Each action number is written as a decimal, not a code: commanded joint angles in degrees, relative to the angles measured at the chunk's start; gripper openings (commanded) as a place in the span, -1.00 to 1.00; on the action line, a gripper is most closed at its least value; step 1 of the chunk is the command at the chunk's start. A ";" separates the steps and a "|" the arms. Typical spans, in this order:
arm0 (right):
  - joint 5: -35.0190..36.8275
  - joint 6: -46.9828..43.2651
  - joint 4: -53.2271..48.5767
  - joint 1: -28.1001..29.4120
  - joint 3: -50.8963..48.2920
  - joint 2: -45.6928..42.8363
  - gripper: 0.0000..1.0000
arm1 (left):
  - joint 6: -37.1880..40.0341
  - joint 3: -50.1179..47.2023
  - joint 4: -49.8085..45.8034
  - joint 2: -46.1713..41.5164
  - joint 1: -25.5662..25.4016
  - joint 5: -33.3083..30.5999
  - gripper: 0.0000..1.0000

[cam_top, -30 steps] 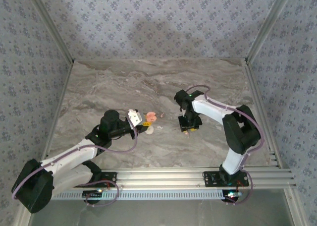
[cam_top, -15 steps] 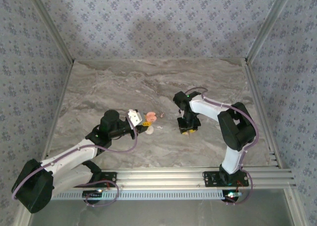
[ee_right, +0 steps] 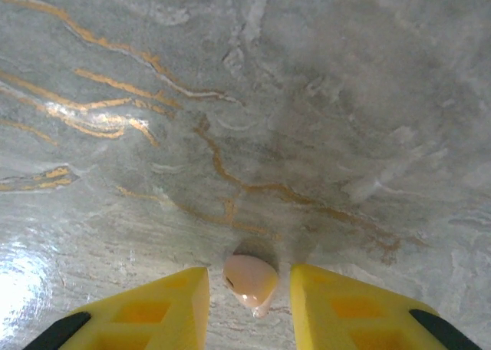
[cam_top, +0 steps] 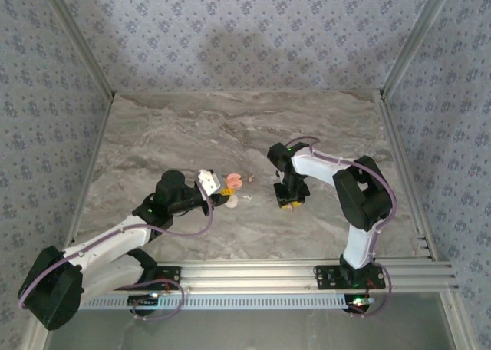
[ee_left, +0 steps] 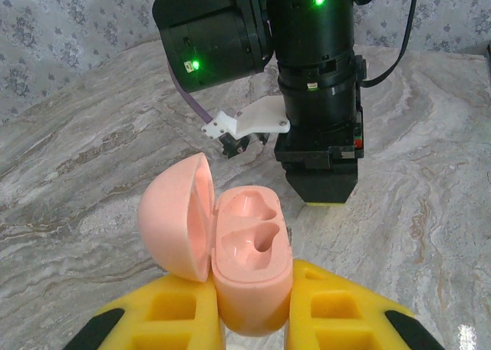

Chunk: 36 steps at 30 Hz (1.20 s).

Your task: Insert the wireless bluetooth earbuds into the charging case

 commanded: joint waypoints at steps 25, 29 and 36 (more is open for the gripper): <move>3.14 0.46 1.57 0.63 -2.94 -2.07 -0.53 | 1.06 -0.26 -0.25 -0.16 -0.06 -1.84 -0.72; 3.30 1.92 4.82 0.36 -6.33 -7.38 -0.56 | -1.04 -0.63 2.90 1.58 -0.25 -2.19 -0.73; -2.30 3.48 18.85 -1.19 -14.76 -20.92 -0.55 | -3.21 -0.79 11.95 9.39 -4.08 -4.91 -0.74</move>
